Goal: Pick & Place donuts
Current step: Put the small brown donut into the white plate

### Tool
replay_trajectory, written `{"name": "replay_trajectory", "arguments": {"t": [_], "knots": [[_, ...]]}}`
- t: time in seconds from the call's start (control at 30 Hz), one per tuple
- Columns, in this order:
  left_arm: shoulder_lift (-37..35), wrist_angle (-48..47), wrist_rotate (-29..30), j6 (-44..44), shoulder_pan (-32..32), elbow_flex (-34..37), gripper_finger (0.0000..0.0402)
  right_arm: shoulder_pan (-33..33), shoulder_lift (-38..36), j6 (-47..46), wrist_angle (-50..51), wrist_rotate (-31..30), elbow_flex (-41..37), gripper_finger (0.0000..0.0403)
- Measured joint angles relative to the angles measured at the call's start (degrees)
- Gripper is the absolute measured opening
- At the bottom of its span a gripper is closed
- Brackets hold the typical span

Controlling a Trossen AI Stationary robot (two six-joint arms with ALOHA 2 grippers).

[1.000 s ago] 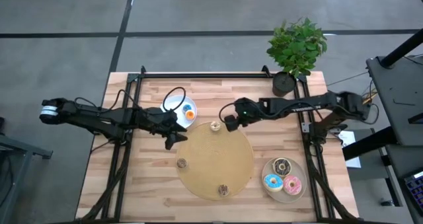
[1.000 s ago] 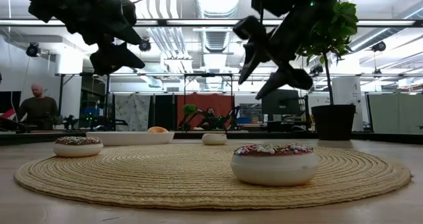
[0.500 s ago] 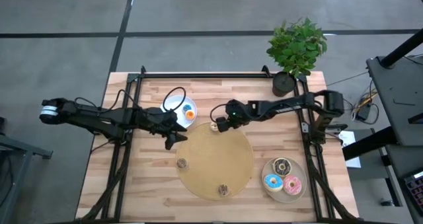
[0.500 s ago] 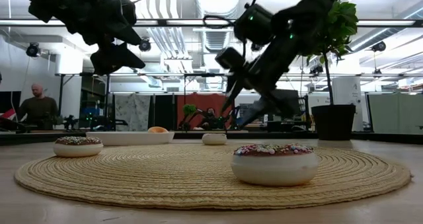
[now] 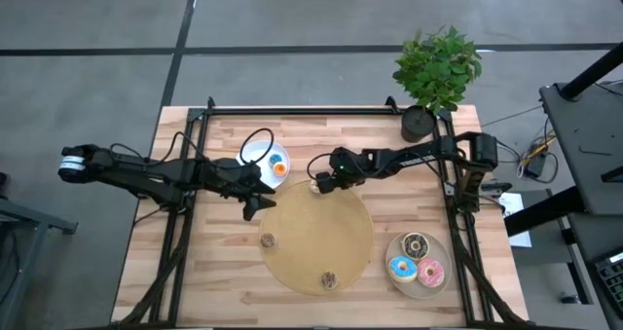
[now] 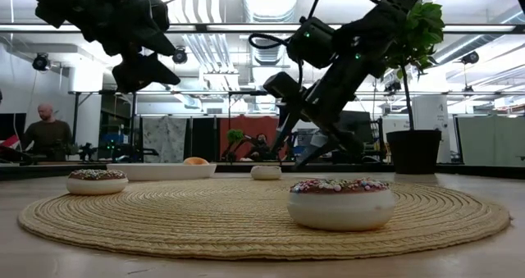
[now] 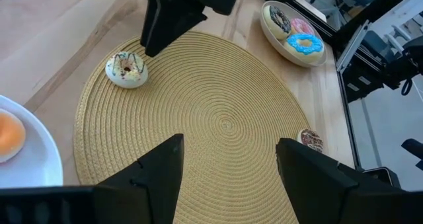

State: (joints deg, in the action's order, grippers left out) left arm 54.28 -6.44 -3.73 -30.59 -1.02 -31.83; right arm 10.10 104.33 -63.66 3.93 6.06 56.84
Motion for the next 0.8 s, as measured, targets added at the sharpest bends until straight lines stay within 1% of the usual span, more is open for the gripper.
{"name": "replay_trajectory", "arguments": {"t": [0.57, 0.8], "knots": [[0.0, 0.0, 0.3, 0.0, 0.2, 0.0, 0.0213, 1.0, 1.0, 0.6, -2.6, 0.4, 0.0, 0.0224], [0.0, 0.2, 0.4, 0.0, 0.3, 0.0, 0.0213, 1.0, 3.6, -0.4, -6.1, 2.0, 0.0, 0.0224]]}}
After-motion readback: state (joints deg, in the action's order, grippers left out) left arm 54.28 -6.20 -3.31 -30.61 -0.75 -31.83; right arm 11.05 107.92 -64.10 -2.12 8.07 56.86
